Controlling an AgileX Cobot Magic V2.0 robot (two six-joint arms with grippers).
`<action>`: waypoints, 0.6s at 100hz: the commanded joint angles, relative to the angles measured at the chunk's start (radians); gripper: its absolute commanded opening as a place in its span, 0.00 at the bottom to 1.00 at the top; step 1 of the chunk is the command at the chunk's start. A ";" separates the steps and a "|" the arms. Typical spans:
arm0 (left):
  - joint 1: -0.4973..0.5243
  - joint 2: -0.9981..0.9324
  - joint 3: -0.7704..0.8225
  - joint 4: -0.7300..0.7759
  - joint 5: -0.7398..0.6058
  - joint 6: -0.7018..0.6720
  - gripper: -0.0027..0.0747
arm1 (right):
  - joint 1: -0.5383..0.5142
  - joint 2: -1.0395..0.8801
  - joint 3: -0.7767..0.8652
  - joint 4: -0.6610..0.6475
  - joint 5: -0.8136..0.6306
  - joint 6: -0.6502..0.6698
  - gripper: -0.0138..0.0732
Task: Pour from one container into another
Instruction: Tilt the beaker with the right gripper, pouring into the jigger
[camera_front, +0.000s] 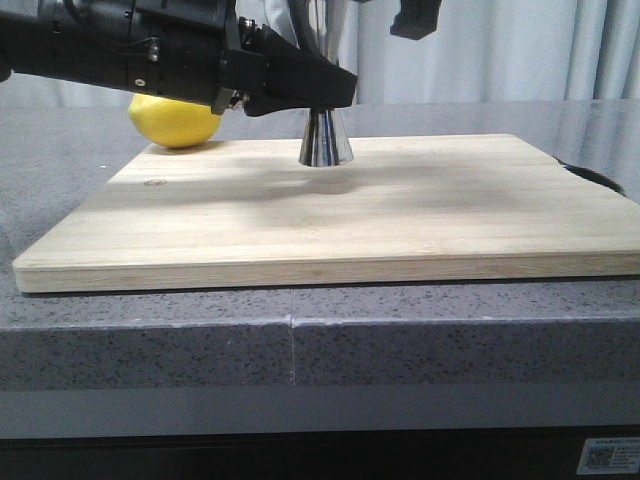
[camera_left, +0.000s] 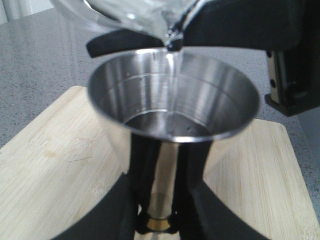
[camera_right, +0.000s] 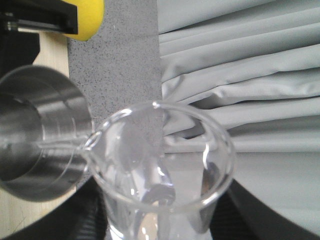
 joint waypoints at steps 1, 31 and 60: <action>-0.008 -0.045 -0.029 -0.072 0.063 -0.002 0.04 | 0.001 -0.038 -0.028 -0.031 -0.024 -0.003 0.46; -0.008 -0.045 -0.029 -0.072 0.063 -0.002 0.04 | 0.001 -0.038 -0.028 -0.037 -0.024 -0.003 0.46; -0.008 -0.045 -0.029 -0.072 0.063 -0.002 0.04 | 0.001 -0.038 -0.028 -0.039 -0.024 -0.003 0.46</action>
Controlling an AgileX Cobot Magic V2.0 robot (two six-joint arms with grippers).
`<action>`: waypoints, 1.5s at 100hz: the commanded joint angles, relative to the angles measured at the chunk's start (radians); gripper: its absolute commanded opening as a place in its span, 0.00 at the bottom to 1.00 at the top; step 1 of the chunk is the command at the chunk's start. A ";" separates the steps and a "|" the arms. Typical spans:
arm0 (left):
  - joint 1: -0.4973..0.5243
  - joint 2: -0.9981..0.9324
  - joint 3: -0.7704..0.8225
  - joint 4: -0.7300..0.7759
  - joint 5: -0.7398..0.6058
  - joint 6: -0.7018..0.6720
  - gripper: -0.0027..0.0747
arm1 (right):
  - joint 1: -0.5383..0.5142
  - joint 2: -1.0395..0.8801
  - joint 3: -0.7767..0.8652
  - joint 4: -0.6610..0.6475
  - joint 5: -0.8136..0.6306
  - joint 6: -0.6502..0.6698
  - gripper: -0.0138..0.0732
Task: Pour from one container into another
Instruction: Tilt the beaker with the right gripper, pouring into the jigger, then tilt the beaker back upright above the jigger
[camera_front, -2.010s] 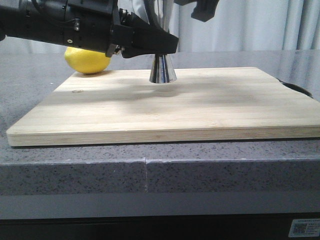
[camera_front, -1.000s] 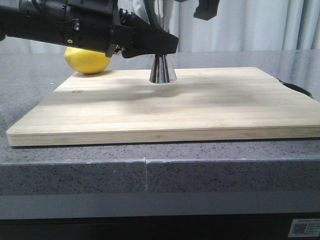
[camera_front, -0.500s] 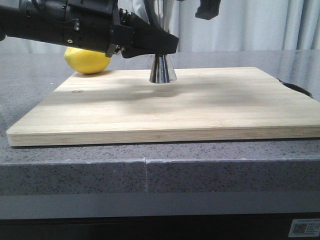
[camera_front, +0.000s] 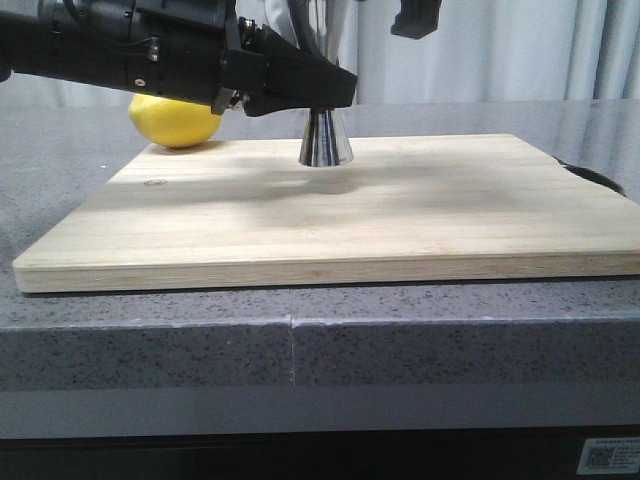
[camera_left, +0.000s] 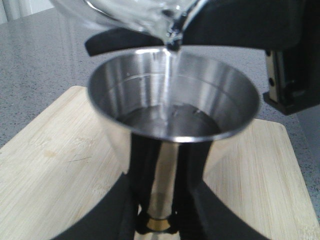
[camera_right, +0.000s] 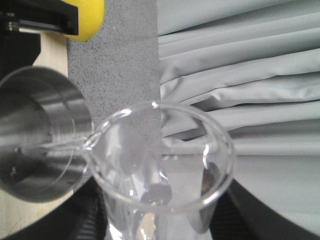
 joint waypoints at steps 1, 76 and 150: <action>-0.008 -0.045 -0.029 -0.072 0.063 -0.002 0.04 | 0.001 -0.038 -0.028 -0.022 -0.019 -0.003 0.46; -0.008 -0.045 -0.029 -0.072 0.063 -0.002 0.04 | 0.001 -0.038 -0.028 -0.055 -0.019 -0.003 0.46; -0.008 -0.045 -0.029 -0.072 0.063 -0.002 0.04 | 0.001 -0.038 -0.028 -0.073 -0.019 -0.003 0.46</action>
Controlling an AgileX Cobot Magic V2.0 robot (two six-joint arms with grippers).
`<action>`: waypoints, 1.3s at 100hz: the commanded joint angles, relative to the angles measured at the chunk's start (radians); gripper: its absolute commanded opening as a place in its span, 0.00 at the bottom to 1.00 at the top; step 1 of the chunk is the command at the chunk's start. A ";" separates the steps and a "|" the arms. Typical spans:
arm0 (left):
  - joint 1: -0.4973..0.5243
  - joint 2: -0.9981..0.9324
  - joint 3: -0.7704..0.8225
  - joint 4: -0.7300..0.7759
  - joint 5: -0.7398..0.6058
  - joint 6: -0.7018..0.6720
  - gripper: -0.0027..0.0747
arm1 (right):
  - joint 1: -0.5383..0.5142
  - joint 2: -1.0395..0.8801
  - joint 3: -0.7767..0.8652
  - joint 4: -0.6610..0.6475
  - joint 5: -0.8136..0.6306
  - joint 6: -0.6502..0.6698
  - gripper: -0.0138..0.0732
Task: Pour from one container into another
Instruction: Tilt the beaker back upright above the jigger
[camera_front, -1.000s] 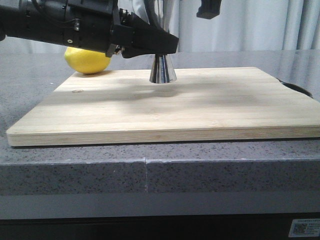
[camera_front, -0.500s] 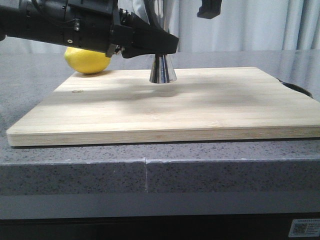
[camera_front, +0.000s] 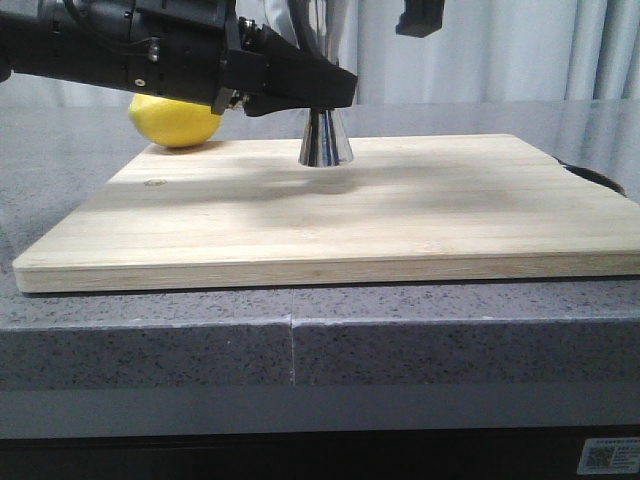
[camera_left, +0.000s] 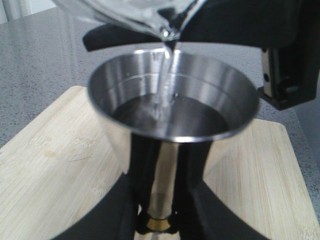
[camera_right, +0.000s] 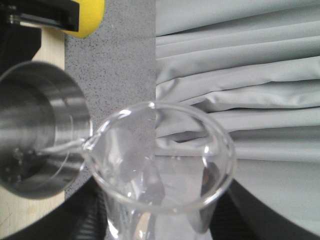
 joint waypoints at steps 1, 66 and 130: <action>-0.008 -0.045 -0.029 -0.072 0.063 -0.002 0.04 | 0.001 -0.038 -0.028 -0.021 -0.017 -0.002 0.46; -0.008 -0.045 -0.029 -0.072 0.063 -0.002 0.04 | 0.001 -0.038 -0.028 -0.021 0.019 0.118 0.46; -0.008 -0.045 -0.029 -0.072 0.063 -0.002 0.04 | -0.110 -0.115 -0.010 0.151 -0.035 0.696 0.46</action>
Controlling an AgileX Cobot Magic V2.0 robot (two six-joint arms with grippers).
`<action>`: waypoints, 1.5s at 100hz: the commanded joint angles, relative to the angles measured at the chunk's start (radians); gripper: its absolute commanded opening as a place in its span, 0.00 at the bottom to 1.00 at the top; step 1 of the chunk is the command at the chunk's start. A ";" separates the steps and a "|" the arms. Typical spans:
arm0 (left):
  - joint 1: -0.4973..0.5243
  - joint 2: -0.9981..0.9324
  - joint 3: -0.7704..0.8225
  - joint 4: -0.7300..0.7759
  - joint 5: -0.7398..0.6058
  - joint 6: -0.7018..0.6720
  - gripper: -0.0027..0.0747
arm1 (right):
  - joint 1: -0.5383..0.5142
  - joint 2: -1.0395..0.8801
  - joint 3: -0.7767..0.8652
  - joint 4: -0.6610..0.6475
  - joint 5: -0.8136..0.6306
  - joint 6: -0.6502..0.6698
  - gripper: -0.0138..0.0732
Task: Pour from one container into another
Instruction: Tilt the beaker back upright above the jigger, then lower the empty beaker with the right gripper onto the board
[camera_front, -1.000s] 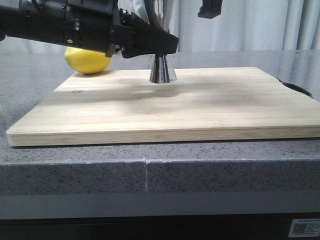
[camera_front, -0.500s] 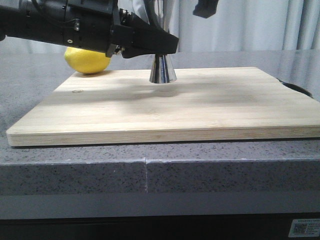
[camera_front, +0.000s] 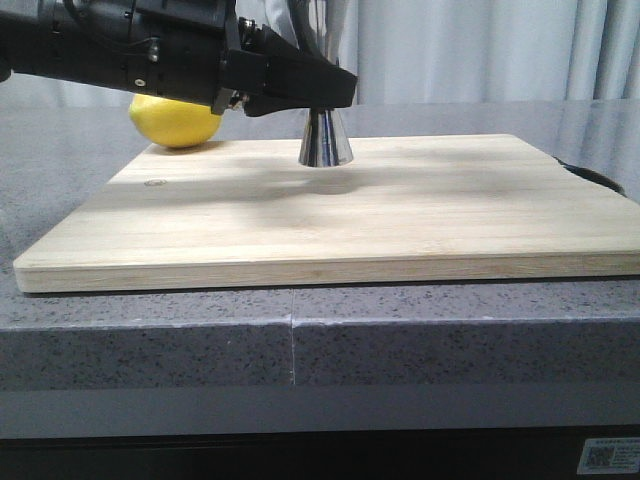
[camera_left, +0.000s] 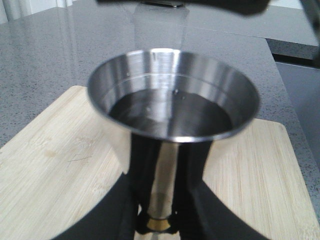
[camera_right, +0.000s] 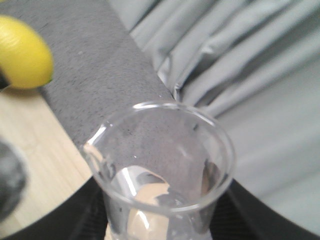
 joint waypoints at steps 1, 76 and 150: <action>-0.008 -0.045 -0.029 -0.072 0.063 -0.002 0.04 | -0.056 -0.070 -0.011 0.076 -0.057 0.069 0.46; -0.008 -0.045 -0.029 -0.072 0.063 -0.002 0.04 | -0.399 -0.138 0.452 0.370 -0.656 0.167 0.46; -0.008 -0.045 -0.029 -0.072 0.063 -0.002 0.04 | -0.419 0.105 0.387 0.379 -0.797 -0.009 0.46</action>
